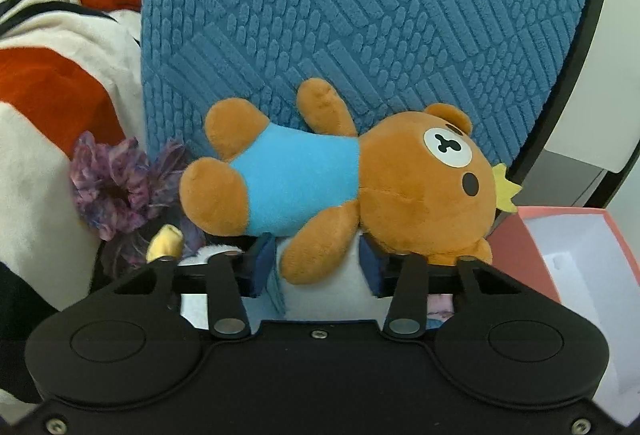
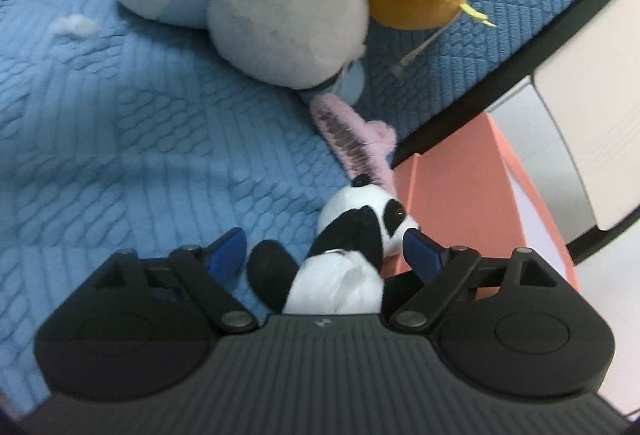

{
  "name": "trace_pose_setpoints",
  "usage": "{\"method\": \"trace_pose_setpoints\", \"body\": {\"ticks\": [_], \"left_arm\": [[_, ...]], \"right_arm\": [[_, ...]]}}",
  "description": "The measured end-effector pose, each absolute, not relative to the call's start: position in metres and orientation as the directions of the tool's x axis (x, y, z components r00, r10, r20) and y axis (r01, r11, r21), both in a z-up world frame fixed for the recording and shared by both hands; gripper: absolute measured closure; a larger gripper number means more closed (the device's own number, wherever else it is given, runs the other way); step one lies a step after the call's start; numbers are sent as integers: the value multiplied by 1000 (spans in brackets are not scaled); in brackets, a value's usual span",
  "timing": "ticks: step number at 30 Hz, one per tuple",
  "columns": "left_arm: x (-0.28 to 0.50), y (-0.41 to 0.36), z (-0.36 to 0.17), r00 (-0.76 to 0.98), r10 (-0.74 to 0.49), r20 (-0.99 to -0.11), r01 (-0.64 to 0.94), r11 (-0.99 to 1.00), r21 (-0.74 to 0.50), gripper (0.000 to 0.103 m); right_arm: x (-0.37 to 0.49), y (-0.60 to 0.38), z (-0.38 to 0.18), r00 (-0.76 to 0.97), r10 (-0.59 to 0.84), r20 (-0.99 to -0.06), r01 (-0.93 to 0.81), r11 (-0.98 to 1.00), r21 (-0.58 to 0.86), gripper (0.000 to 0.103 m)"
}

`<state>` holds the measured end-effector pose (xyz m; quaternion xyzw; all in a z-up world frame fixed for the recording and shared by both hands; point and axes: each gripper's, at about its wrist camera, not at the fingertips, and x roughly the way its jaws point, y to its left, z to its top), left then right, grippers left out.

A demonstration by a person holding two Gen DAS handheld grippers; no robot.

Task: Organize objects
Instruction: 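Grasp the brown bear with the left tool while the right tool grasps the panda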

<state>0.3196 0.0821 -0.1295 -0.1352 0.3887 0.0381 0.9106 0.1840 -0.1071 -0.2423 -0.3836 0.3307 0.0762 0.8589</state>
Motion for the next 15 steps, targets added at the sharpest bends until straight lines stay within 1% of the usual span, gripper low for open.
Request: {"method": "trace_pose_setpoints", "body": {"ticks": [2, 4, 6, 7, 9, 14, 15], "left_arm": [[319, 82, -130, 698, -37, -715, -180, 958, -225, 74], [316, 81, -128, 707, -38, -706, -173, 959, -225, 77], [312, 82, -126, 720, -47, -693, -171, 955, -243, 79], [310, 84, -125, 726, -55, -685, -169, 952, -255, 79], [305, 87, -123, 738, -60, -672, -171, 947, -272, 80], [288, 101, -118, 756, -64, -652, -208, 921, -330, 80], [283, 106, -117, 759, -61, -648, -219, 914, -342, 81]], "right_arm": [[187, -108, -243, 776, -139, -615, -363, 699, -616, 17], [192, -112, -241, 764, -139, -630, -351, 729, -587, 31], [194, -112, -240, 752, -126, -646, -355, 749, -559, 39], [193, -111, -240, 759, -128, -638, -354, 742, -570, 41], [191, -110, -238, 768, -127, -628, -348, 740, -575, 50], [192, -114, -221, 749, -77, -658, -353, 794, -495, 55], [193, -114, -218, 749, -65, -660, -356, 801, -482, 65]]}}
